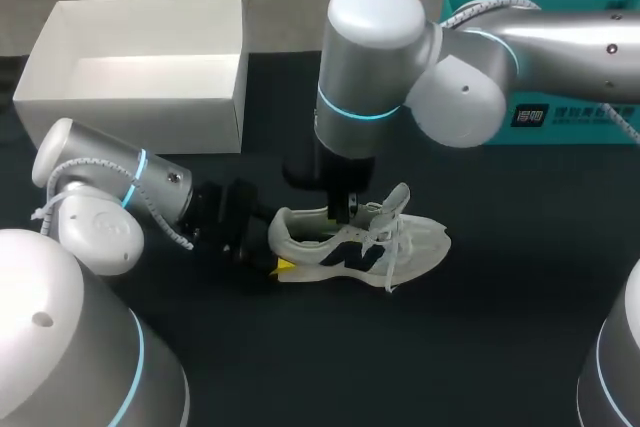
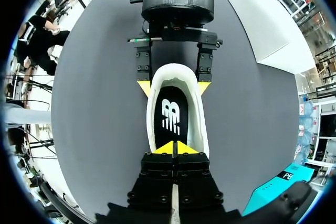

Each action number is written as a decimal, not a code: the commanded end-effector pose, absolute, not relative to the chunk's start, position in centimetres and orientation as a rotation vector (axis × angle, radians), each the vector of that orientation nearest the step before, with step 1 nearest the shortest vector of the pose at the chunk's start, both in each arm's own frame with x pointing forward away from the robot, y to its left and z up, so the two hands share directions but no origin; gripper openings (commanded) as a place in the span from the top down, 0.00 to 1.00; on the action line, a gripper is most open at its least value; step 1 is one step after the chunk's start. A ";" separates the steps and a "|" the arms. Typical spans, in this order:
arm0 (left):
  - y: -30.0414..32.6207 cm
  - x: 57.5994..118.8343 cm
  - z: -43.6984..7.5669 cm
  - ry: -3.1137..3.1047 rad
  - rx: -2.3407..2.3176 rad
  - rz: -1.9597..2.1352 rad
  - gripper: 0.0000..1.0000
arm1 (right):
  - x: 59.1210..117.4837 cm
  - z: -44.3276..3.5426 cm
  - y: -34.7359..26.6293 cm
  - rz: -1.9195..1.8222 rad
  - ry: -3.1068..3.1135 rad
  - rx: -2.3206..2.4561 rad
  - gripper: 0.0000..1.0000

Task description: Take the shoe out of the shoebox, open the shoe tongue, remove and reinsert the insole, then place the shoe into the shoebox

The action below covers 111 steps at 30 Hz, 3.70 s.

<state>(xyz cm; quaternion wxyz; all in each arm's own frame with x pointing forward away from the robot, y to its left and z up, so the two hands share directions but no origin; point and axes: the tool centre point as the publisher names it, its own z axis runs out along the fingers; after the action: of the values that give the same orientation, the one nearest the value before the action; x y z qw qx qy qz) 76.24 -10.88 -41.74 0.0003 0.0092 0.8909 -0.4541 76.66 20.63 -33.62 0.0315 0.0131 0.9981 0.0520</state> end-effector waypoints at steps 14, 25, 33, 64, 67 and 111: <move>-10.9 76.1 -41.7 2.797 0.027 -1.423 1.00 | 75.5 -35.7 20.0 0.129 3.117 0.069 1.00; -10.9 76.1 -41.7 2.797 0.027 -1.423 1.00 | 74.5 -36.1 19.5 0.127 3.158 0.089 1.00; -10.9 76.1 -41.7 2.797 0.027 -1.423 1.00 | 74.9 -35.6 19.9 0.178 3.152 0.080 1.00; -10.9 76.1 -41.7 2.797 0.027 -1.423 1.00 | 76.4 -38.0 19.3 0.103 3.010 0.180 1.00; -10.9 76.1 -41.7 2.797 0.027 -1.423 1.00 | 76.4 -38.8 19.4 0.096 2.986 0.188 1.00; -10.9 76.1 -41.7 2.797 0.027 -1.423 1.00 | 78.6 -40.1 18.6 0.055 2.911 0.266 0.92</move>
<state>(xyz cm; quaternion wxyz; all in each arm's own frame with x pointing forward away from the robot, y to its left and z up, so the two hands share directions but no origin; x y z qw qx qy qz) 76.24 -10.88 -41.74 0.0002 0.0092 0.8909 -0.4542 78.75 19.17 -40.32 0.1077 0.0909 0.9899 0.0148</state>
